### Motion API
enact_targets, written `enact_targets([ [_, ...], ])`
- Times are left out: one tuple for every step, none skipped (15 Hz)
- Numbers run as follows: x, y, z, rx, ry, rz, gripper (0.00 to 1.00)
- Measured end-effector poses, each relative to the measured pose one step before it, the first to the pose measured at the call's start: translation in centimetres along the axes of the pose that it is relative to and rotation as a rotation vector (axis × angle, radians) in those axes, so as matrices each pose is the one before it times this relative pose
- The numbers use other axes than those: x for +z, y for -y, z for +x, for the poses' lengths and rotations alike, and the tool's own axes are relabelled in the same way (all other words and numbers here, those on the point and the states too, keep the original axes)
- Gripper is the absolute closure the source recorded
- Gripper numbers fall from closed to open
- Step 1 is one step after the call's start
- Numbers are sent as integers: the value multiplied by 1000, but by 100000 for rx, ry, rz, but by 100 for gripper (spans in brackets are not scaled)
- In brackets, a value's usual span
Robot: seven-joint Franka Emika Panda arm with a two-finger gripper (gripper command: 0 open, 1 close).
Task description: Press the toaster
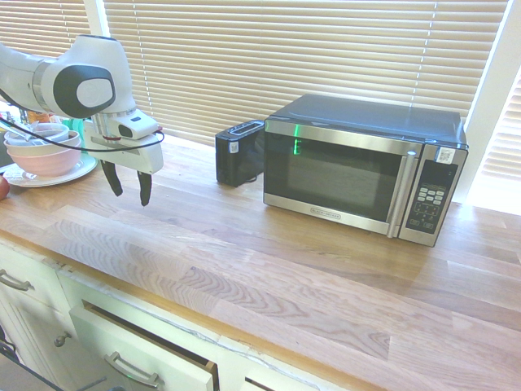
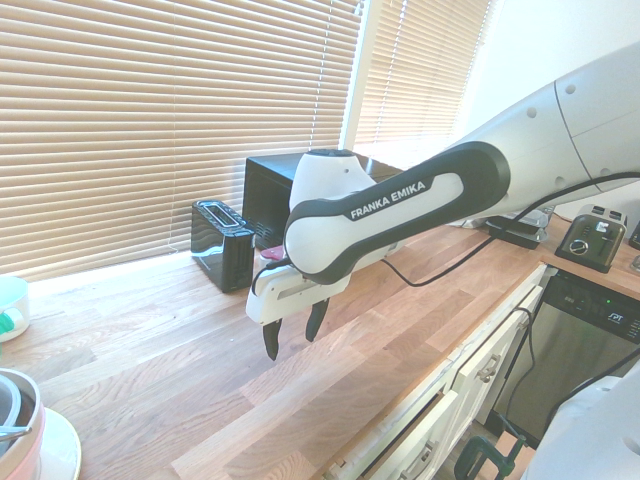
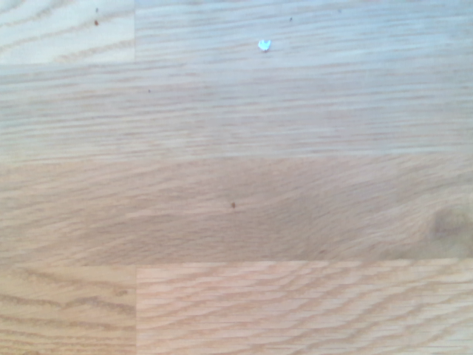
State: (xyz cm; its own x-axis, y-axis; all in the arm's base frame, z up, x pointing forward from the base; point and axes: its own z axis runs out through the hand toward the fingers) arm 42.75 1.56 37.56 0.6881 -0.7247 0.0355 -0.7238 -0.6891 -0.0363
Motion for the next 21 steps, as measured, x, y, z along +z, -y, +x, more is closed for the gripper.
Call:
enact_targets([
  [91,-33,45,85,103,-180,0],
  [49,-112,130,317,49,-107,0],
  [13,-108,120,322,11,-29,0],
  [17,-90,94,204,21,-35,0],
  [8,-47,46,101,8,-2,0],
  [-63,31,96,-143,-827,486,0],
  [-212,104,300,259,-2170,1642,0],
  [-336,177,493,564,-3482,2474,0],
  [-414,234,683,1106,-4683,3152,0],
  [-472,347,901,1402,-4905,2772,0],
  [-479,487,1167,1708,-5843,2403,0],
  [-360,520,1316,1875,-5623,1552,0],
  [-233,482,1292,1588,-5215,728,0],
  [-176,444,1221,1449,-4834,205,0],
  [-80,517,941,1182,-3661,-116,0],
  [-55,691,790,890,-3069,-114,0],
  [118,883,677,518,-2541,112,0],
  [298,986,677,-41,-1867,235,0],
  [204,1024,819,-480,-1211,546,0],
  [261,1032,892,154,-590,431,0],
  [320,971,949,415,-464,239,0],
])
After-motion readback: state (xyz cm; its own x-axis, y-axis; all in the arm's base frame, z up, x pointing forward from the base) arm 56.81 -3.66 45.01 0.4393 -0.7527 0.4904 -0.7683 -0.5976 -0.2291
